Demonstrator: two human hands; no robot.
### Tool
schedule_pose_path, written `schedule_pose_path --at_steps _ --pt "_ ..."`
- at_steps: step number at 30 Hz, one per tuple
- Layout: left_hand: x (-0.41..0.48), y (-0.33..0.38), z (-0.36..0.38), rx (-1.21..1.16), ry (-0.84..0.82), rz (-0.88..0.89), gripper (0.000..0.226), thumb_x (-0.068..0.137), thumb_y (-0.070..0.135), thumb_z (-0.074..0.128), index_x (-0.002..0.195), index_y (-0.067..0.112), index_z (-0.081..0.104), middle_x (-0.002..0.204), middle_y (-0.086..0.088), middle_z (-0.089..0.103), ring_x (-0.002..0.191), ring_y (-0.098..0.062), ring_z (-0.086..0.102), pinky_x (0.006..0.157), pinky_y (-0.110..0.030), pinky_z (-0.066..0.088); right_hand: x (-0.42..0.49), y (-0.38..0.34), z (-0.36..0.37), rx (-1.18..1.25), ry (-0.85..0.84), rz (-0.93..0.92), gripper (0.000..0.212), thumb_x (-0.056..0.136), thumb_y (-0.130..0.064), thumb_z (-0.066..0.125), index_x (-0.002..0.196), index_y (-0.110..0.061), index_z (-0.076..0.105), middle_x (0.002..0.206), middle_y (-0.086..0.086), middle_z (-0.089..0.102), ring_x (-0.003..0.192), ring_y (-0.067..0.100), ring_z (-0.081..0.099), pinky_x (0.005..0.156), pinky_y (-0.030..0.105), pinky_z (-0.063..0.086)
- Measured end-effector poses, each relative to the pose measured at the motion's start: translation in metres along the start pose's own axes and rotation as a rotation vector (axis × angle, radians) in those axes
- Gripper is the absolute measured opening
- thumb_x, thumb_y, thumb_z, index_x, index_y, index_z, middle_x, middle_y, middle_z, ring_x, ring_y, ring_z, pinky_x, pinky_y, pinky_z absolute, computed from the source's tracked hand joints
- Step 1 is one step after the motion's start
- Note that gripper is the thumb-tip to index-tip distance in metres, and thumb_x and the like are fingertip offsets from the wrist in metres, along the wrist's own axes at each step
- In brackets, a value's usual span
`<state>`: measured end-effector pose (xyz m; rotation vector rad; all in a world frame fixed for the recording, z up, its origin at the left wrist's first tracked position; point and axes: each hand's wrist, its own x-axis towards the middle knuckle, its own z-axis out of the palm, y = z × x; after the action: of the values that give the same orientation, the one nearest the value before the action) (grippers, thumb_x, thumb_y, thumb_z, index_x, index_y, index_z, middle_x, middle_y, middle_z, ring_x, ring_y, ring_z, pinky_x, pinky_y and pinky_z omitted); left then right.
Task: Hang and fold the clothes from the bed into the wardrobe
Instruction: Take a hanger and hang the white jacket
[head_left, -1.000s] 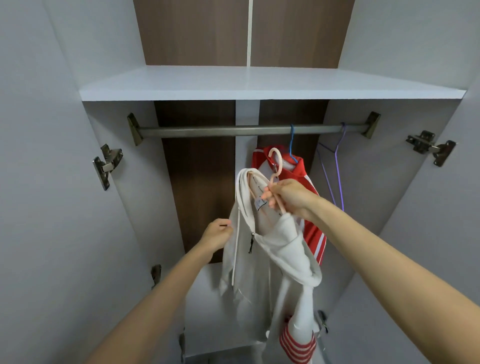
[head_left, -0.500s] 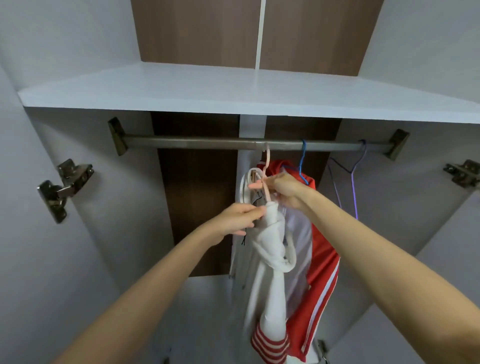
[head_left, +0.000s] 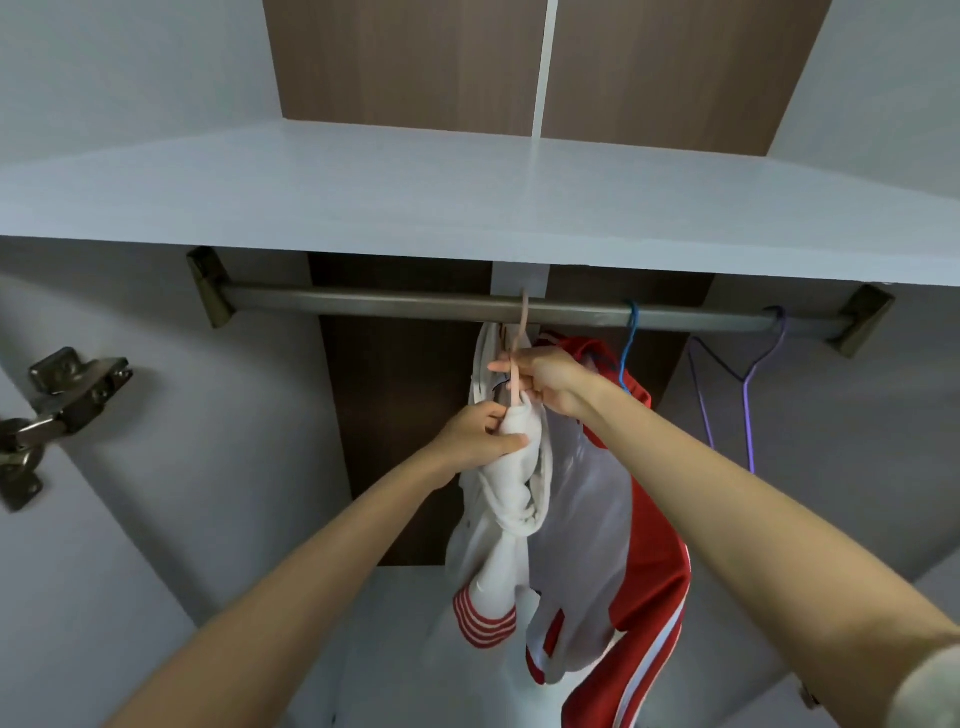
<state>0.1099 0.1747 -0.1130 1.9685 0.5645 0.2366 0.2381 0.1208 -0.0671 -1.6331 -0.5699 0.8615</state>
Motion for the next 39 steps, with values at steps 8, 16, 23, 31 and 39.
schedule_pose_path --at_steps 8,16,23,31,39 --pt "0.01 -0.013 0.014 -0.018 0.073 -0.05 0.04 0.087 0.032 0.067 0.123 0.02 0.055 0.111 0.004 0.058 0.103 -0.012 0.056 0.086 -0.028 0.049 0.01 0.003 -0.006 -0.156 -0.005 -0.026 0.029 0.103 -0.01 0.038 0.124 0.0 0.057 0.103 0.007 0.069 0.059 0.006 0.047 0.058 0.018 0.037" --pt "-0.018 0.003 0.007 0.11 0.205 0.06 0.046 0.09 0.017 0.061 0.134 0.014 0.046 0.118 -0.004 0.058 0.094 -0.01 0.054 0.072 -0.017 0.046 -0.041 0.0 -0.03 -0.32 0.008 -0.114 0.027 0.098 -0.007 0.048 0.123 -0.01 0.058 0.112 0.009 0.064 0.091 0.018 0.062 0.071 0.02 0.052" --pt "-0.063 0.049 0.019 0.097 0.176 0.271 0.032 0.093 0.013 0.055 0.124 0.018 0.056 0.104 0.007 0.062 0.095 -0.008 0.059 0.081 -0.016 0.044 -0.118 0.019 -0.077 -0.188 0.321 -0.286 0.019 0.096 -0.009 0.052 0.112 -0.015 0.062 0.089 -0.004 0.07 0.067 0.006 0.061 0.063 0.017 0.05" --pt "-0.074 0.085 0.082 0.13 0.042 0.348 0.036 0.095 0.014 0.053 0.131 0.016 0.049 0.107 0.0 0.063 0.103 -0.021 0.062 0.094 -0.039 0.049 -0.18 0.063 -0.151 -0.272 0.664 -0.206 0.014 0.091 -0.006 0.057 0.102 -0.013 0.061 0.095 0.004 0.065 0.08 0.012 0.058 0.081 0.029 0.048" --pt "-0.013 0.079 0.132 0.468 0.183 0.34 0.054 0.096 0.035 0.049 0.146 0.028 0.032 0.15 -0.006 0.027 0.137 -0.031 0.026 0.107 -0.043 0.033 -0.138 0.087 -0.196 -0.44 0.693 -0.086 0.043 0.092 -0.014 0.06 0.132 -0.006 0.046 0.134 0.013 0.052 0.123 0.028 0.05 0.097 0.028 0.038"
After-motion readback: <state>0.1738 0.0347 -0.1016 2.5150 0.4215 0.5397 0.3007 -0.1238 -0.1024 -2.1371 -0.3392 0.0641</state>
